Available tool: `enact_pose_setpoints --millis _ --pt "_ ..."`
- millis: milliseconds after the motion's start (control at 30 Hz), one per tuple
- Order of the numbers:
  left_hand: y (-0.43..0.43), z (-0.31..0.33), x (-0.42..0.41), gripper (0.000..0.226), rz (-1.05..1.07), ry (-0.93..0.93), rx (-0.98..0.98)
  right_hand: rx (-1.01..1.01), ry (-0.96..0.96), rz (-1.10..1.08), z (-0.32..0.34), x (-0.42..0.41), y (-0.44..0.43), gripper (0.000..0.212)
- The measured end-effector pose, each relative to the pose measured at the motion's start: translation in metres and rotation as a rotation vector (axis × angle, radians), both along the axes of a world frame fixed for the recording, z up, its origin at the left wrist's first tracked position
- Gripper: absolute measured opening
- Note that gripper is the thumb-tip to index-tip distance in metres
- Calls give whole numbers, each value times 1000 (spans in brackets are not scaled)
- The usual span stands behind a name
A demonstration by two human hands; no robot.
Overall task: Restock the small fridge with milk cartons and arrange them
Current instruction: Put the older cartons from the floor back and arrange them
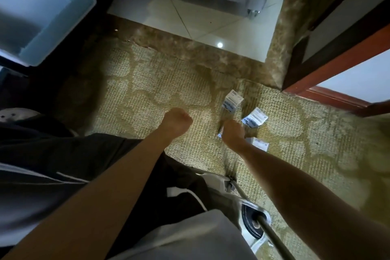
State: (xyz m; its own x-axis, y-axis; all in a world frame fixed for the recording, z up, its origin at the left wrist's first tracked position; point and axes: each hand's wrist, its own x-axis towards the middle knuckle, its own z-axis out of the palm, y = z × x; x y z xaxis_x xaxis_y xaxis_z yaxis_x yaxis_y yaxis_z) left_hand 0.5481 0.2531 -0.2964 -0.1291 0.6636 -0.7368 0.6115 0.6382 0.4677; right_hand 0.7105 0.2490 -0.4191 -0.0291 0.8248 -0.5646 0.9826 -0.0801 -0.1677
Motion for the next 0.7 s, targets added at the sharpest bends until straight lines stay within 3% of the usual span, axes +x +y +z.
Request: enact_pose_setpoints --millis 133,233,333,400,500,633,700 --pt "-1 2 1 13 8 -14 -22 -50 135 -79 10 0 20 32" --pt "-1 3 -2 41 30 -46 -14 -124 297 -58 27 -4 40 39" --pt "-1 4 -3 60 -74 -32 12 -227 609 -156 52 -14 55 10" --pt "-1 5 -1 67 -160 9 39 -268 753 -204 69 -21 64 20" --pt "-2 3 2 67 -234 67 78 -346 895 -190 88 -30 74 6" --pt "-1 4 2 56 -162 110 140 -436 1045 -238 95 -28 77 19" --pt "-1 3 1 55 -119 130 149 -442 1086 -388 88 -22 76 30"
